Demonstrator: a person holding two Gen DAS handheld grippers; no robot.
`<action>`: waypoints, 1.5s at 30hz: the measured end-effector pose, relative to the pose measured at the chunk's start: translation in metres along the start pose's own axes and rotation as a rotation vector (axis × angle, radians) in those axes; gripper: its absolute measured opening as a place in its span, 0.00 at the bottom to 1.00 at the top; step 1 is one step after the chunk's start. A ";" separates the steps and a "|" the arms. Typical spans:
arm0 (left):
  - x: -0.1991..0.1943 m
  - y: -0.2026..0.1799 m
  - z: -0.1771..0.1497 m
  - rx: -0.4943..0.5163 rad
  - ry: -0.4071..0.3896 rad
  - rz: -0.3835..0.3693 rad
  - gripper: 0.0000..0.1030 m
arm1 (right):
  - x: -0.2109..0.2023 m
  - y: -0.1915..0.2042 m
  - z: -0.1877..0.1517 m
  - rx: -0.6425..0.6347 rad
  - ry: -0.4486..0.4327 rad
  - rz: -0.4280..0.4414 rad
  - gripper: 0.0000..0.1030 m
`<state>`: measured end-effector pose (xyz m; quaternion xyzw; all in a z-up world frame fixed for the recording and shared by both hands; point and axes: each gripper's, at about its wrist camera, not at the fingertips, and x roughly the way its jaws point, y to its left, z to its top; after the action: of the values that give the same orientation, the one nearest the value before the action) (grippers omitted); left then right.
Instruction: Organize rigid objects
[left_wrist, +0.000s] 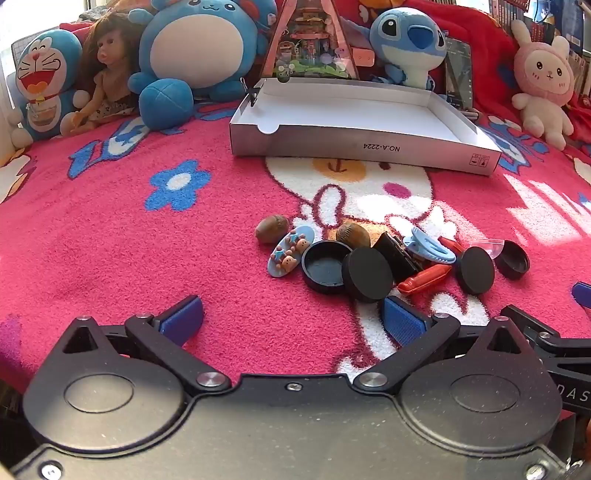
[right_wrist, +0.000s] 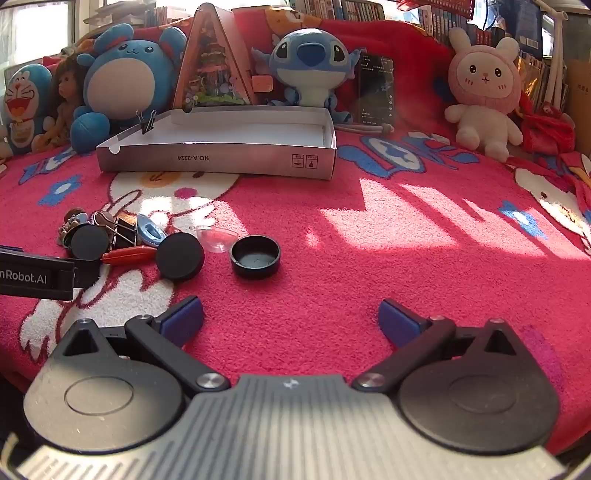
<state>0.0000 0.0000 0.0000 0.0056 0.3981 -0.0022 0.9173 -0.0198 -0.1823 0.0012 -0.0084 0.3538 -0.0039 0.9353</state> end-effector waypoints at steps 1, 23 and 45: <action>0.000 0.000 0.000 0.000 -0.002 0.000 1.00 | 0.000 0.000 0.000 0.000 0.008 0.001 1.00; 0.001 0.001 0.001 0.000 0.009 0.000 1.00 | 0.000 0.001 0.000 -0.004 0.007 -0.002 1.00; 0.001 0.001 0.001 0.001 0.010 0.001 1.00 | 0.003 -0.002 0.000 -0.014 0.015 0.010 1.00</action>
<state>0.0017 0.0010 -0.0004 0.0063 0.4026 -0.0019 0.9153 -0.0179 -0.1843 -0.0006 -0.0134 0.3607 0.0031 0.9326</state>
